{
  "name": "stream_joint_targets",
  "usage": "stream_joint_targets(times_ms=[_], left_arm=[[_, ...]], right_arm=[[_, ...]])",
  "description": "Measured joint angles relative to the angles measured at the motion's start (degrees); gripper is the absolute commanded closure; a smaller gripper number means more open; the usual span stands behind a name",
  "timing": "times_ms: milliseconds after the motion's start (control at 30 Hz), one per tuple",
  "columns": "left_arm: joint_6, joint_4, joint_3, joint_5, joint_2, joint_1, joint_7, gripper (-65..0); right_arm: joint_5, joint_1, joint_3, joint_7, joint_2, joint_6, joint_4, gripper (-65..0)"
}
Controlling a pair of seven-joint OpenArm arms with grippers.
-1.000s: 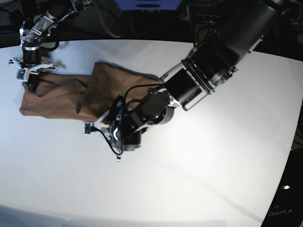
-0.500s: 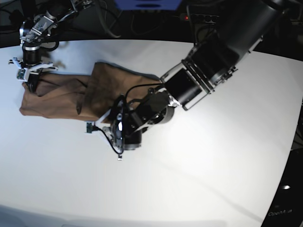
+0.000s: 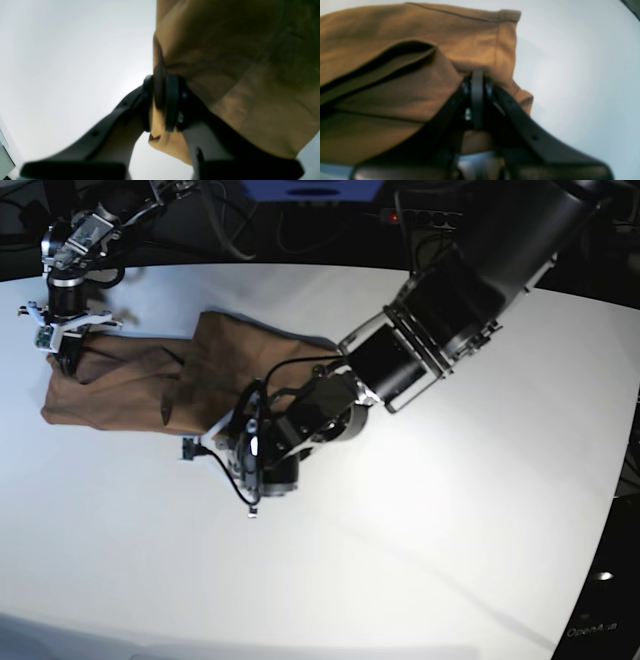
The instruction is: Fold the T-shirt properly
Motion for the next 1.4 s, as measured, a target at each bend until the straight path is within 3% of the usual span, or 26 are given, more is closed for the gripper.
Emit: stream_joint_targets(times_ms=[133,367,567,633,800,933,1233,1400], left_arm=[[0.0,0.0,-0.24,0.0,0.0,0.0,-0.04,-3.7],[0.0,0.07,-8.76,0.17,0.11,0.02,-0.11,-4.4],[0.02,0.07,-9.66,0.39,0.13,0.13,-0.2,-4.3],[1.97,0.07,-9.66,0.2,0.15,0.15,-0.24,-4.2],[2.84,0.07,-9.68,0.2,0.13,0.15,-0.2,-4.1],[7.15,0.02,-9.75,0.17,0.13,0.15,-0.2,-4.1],[7.56,0.0,-9.79,0.17,0.13,0.17,-0.2,-4.1],[10.58,-0.09,-13.66,0.31,0.11,0.2,-0.02,-4.1]], right_arm=[[0.02,0.0,0.0,0.0,0.02,0.0,0.0,-0.7],[0.0,0.0,0.0,0.0,0.0,0.0,0.0,-0.7],[0.0,0.02,0.0,0.0,0.02,0.02,0.0,-0.7],[0.0,0.02,0.0,0.0,0.02,0.0,0.0,-0.7],[0.0,0.02,0.0,0.0,0.0,0.0,0.0,-0.7],[0.0,0.02,0.0,0.0,0.0,0.0,0.0,-0.7],[0.0,0.0,0.0,0.0,0.02,0.0,0.0,-0.7],[0.0,-0.02,0.0,0.0,0.0,0.0,0.0,-0.7]])
